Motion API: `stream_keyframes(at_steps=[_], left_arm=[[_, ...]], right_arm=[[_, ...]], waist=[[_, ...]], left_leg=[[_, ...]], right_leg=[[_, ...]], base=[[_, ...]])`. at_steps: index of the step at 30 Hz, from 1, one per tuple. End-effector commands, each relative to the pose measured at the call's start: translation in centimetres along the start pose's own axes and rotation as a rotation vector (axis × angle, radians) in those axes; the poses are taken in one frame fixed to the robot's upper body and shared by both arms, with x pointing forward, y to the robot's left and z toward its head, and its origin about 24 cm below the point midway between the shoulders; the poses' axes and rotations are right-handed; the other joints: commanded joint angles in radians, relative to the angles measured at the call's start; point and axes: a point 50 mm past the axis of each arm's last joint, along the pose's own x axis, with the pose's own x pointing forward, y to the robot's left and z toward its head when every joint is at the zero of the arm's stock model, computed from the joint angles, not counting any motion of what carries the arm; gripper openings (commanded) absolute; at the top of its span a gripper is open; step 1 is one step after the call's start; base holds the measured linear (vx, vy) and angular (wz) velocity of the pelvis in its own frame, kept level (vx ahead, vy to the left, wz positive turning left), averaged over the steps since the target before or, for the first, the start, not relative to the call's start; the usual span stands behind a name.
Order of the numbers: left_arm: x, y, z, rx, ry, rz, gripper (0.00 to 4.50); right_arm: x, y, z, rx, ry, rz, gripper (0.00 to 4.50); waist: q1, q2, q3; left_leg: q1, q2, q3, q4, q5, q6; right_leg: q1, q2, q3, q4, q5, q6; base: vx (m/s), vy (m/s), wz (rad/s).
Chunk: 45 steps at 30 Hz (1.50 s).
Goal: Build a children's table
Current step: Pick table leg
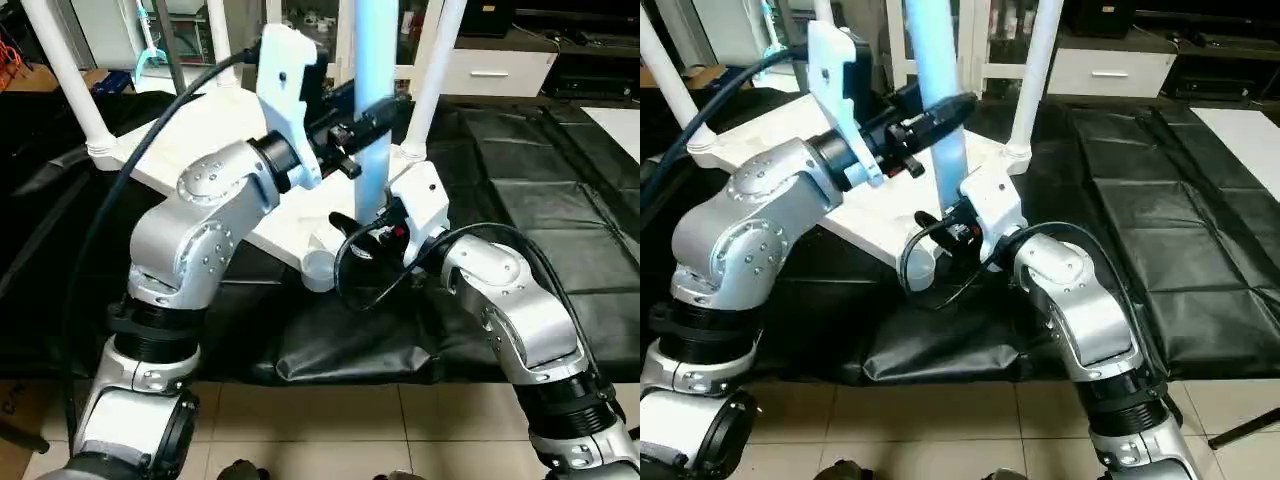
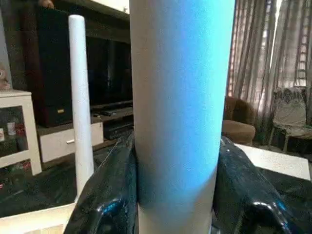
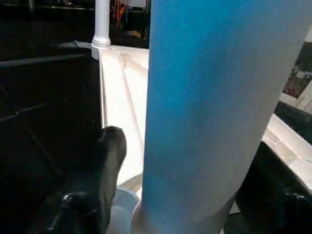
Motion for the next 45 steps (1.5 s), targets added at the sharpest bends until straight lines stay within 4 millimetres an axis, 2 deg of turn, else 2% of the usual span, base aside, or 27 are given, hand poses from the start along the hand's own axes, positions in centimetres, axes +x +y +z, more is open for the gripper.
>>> stream_keyframes(at_steps=[1,11,13,14,16,19,20,21,24,26,27,28,29,30,31,32,33,34,35,36,37,38,39,41,43,44,45], left_arm=[[-0.1,-0.2,0.5,0.029,-0.005,-0.013,1.75],[-0.2,0.1,0.5,0.033,-0.004,-0.001,1.75],[-0.3,0.5,0.5,0.028,-0.001,0.04,1.75],[-0.3,0.6,0.4,-0.009,0.005,0.034,2.1],[-0.7,0.9,0.2,0.0,0.027,0.031,2.45],[-0.9,1.3,-0.2,0.01,0.041,0.06,2.51],[-1.2,1.5,-0.3,0.006,0.042,0.072,2.78],[-1.4,1.8,-0.5,0.0,0.04,0.086,2.84],[-2.3,2.8,-1.1,-0.016,0.045,0.145,3.04],[-2.9,3.8,-1.2,-0.002,0.04,0.209,3.29],[-3.0,3.8,-1.2,-0.003,0.04,0.211,3.32],[-3.4,4.3,-1.3,-0.016,0.037,0.24,3.38],[-4.1,4.7,-1.3,-0.033,0.032,0.253,3.42],[-4.4,4.8,-1.4,-0.04,0.029,0.252,3.42],[-5.1,5.0,-1.4,-0.063,0.016,0.259,3.44],[-5.5,5.1,-1.4,-0.074,0.009,0.269,3.44],[-6.4,5.5,-1.4,-0.089,-0.002,0.293,3.44],[-7.1,5.9,-1.5,-0.089,-0.006,0.327,3.44],[-7.8,6.4,-1.7,-0.076,0.002,0.367,3.44],[-8.6,6.9,-2.1,-0.047,0.021,0.409,3.44],[-8.8,7.1,-2.2,-0.037,0.028,0.422,3.44],[-9.1,7.2,-2.5,-0.018,0.041,0.438,3.44],[-9.5,7.3,-2.9,-0.004,0.053,0.452,3.44],[-10.0,7.0,-4.0,0.026,0.082,0.475,3.44],[-9.9,6.5,-4.5,0.017,0.087,0.47,3.44],[-9.8,6.3,-4.7,0.009,0.085,0.464,3.44],[-9.4,6.0,-4.6,-0.008,0.072,0.452,3.44]], right_arm=[[0.2,-0.1,0.4,-0.021,-0.013,0.009,2.83],[0.2,0.0,0.4,-0.017,-0.025,0.028,2.0],[0.1,0.0,0.3,-0.009,-0.028,0.031,1.94],[0.0,0.0,0.3,-0.001,-0.033,0.031,1.91],[-0.1,-0.1,0.4,0.015,-0.044,0.028,1.91],[-0.2,-0.3,0.5,0.026,-0.05,0.021,1.89],[-0.4,-0.6,0.6,0.054,-0.064,0.006,1.88],[-0.6,-0.8,0.7,0.079,-0.076,-0.008,1.88],[-1.7,-1.9,1.2,0.19,-0.117,-0.046,1.87],[-2.7,-3.0,1.2,0.239,-0.127,-0.075,1.87],[-2.8,-3.1,1.2,0.24,-0.127,-0.077,1.86],[-3.4,-3.9,1.0,0.263,-0.122,-0.109,1.86],[-4.3,-5.2,0.8,0.28,-0.118,-0.15,1.86],[-4.7,-5.8,0.7,0.287,-0.119,-0.168,1.86],[-5.4,-6.8,0.7,0.31,-0.128,-0.201,1.86],[-5.8,-7.4,0.8,0.323,-0.138,-0.208,1.86],[-6.6,-8.2,1.0,0.346,-0.146,-0.203,1.86],[-7.2,-8.6,1.2,0.373,-0.154,-0.164,1.86],[-7.6,-8.7,1.4,0.41,-0.181,-0.096,1.86],[-8.2,-8.7,1.6,0.459,-0.198,-0.019,1.86],[-8.3,-8.8,1.7,0.474,-0.204,0.004,1.86],[-8.7,-8.8,1.8,0.528,-0.221,0.055,1.86],[-9.1,-8.9,1.8,0.586,-0.237,0.106,1.86],[-10.4,-9.0,2.1,0.734,-0.299,0.265,1.86],[-11.2,-9.1,2.2,0.825,-0.348,0.354,1.86],[-11.4,-9.1,2.2,0.857,-0.365,0.381,1.86],[-11.7,-9.2,2.1,0.894,-0.383,0.406,1.86]], waist=[[0.002,-0.006,-0.088],[0.002,-0.007,-0.088],[0.003,-0.005,-0.088],[0.002,-0.005,-0.088],[0.002,-0.004,-0.088],[0.001,-0.002,-0.088],[0.001,0.001,-0.088],[0.001,0.005,-0.088],[0.002,0.005,-0.09],[0.0,-0.002,-0.09],[0.001,-0.001,-0.09],[0.001,-0.001,-0.09],[0.001,-0.012,-0.091],[0.003,-0.006,-0.091],[0.002,-0.015,-0.091],[0.002,-0.015,-0.091],[0.003,-0.021,-0.091],[0.003,-0.025,-0.091],[0.001,-0.033,-0.091],[0.002,-0.034,-0.092],[0.003,-0.028,-0.089],[0.002,-0.03,-0.089],[0.002,-0.03,-0.09],[0.001,-0.032,-0.089],[0.001,-0.045,-0.088],[0.003,-0.041,-0.09],[0.007,-0.049,-0.089]], left_leg=[[0.024,0.002,0.006,-0.077,-0.201,-0.034],[0.023,0.001,0.006,-0.076,-0.193,-0.029],[0.024,0.002,0.005,-0.076,-0.192,-0.029],[0.024,0.002,0.006,-0.075,-0.193,-0.029],[0.024,0.001,0.006,-0.075,-0.196,-0.027],[0.025,0.001,0.005,-0.076,-0.199,-0.027],[0.026,0.001,0.005,-0.076,-0.2,-0.028],[0.026,0.001,0.005,-0.076,-0.205,-0.029],[0.029,0.002,0.004,-0.077,-0.21,-0.028],[0.028,0.002,0.005,-0.077,-0.202,-0.027],[0.027,0.0,0.005,-0.076,-0.198,-0.026],[0.027,-0.001,0.006,-0.076,-0.195,-0.027],[0.027,-0.001,0.007,-0.076,-0.189,-0.025],[0.027,0.001,0.006,-0.076,-0.181,-0.027],[0.027,0.0,0.008,-0.074,-0.178,-0.021],[0.027,0.0,0.008,-0.074,-0.178,-0.021],[0.026,0.001,0.01,-0.073,-0.169,-0.014],[0.025,0.0,0.011,-0.072,-0.16,-0.005],[0.024,0.0,0.012,-0.071,-0.16,0.003],[0.024,0.0,0.011,-0.07,-0.162,0.012],[0.025,0.002,0.01,-0.071,-0.173,0.026],[0.022,0.004,0.01,-0.071,-0.161,0.025],[0.027,0.004,0.009,-0.071,-0.159,0.033],[0.027,0.005,0.008,-0.072,-0.169,0.035],[0.026,0.008,0.011,-0.073,-0.185,0.029],[0.032,0.008,0.01,-0.072,-0.19,0.023],[0.034,0.009,0.012,-0.072,-0.199,0.014]], right_leg=[[0.051,-0.021,0.021,-0.06,-0.198,-0.176],[0.052,-0.021,0.021,-0.059,-0.197,-0.177],[0.052,-0.021,0.021,-0.059,-0.194,-0.178],[0.052,-0.02,0.021,-0.058,-0.189,-0.181],[0.051,-0.02,0.02,-0.058,-0.191,-0.183],[0.051,-0.02,0.021,-0.059,-0.193,-0.181],[0.051,-0.02,0.021,-0.058,-0.192,-0.183],[0.05,-0.019,0.021,-0.058,-0.192,-0.185],[0.051,-0.018,0.02,-0.058,-0.182,-0.186],[0.053,-0.017,0.02,-0.058,-0.174,-0.183],[0.053,-0.017,0.02,-0.058,-0.174,-0.177],[0.054,-0.017,0.02,-0.058,-0.178,-0.174],[0.054,-0.018,0.02,-0.059,-0.19,-0.173],[0.054,-0.02,0.02,-0.059,-0.197,-0.174],[0.054,-0.022,0.019,-0.058,-0.205,-0.178],[0.054,-0.022,0.019,-0.058,-0.205,-0.178],[0.052,-0.022,0.02,-0.059,-0.213,-0.18],[0.052,-0.02,0.019,-0.059,-0.207,-0.182],[0.054,-0.019,0.019,-0.059,-0.207,-0.181],[0.057,-0.021,0.018,-0.058,-0.209,-0.18],[0.054,-0.022,0.019,-0.062,-0.227,-0.171],[0.054,-0.023,0.018,-0.063,-0.233,-0.164],[0.052,-0.022,0.017,-0.065,-0.238,-0.164],[0.052,-0.023,0.016,-0.066,-0.247,-0.17],[0.048,-0.023,0.016,-0.071,-0.272,-0.169],[0.045,-0.024,0.016,-0.07,-0.281,-0.175],[0.042,-0.025,0.015,-0.072,-0.298,-0.175]], base=[[0.0,0.0,0.0],[0.0,0.0,0.0],[0.0,0.0,0.0],[0.0,0.0,0.0],[0.0,0.0,0.0],[0.0,0.0,0.0],[0.0,0.0,0.0],[0.0,0.0,0.0],[0.0,0.0,0.0],[0.0,0.0,0.0],[0.0,0.0,0.0],[0.0,0.0,0.0],[0.0,0.0,0.0],[0.0,0.0,0.0],[0.0,0.0,0.0],[0.0,0.0,0.0],[0.0,0.0,0.0],[0.0,0.0,0.0],[0.0,0.0,0.0],[0.0,0.0,0.0],[0.0,0.0,0.0],[0.0,0.0,0.0],[0.0,0.0,0.0],[0.0,0.0,0.0],[0.0,0.0,0.0],[0.0,0.0,0.0],[0.0,0.0,0.0]])
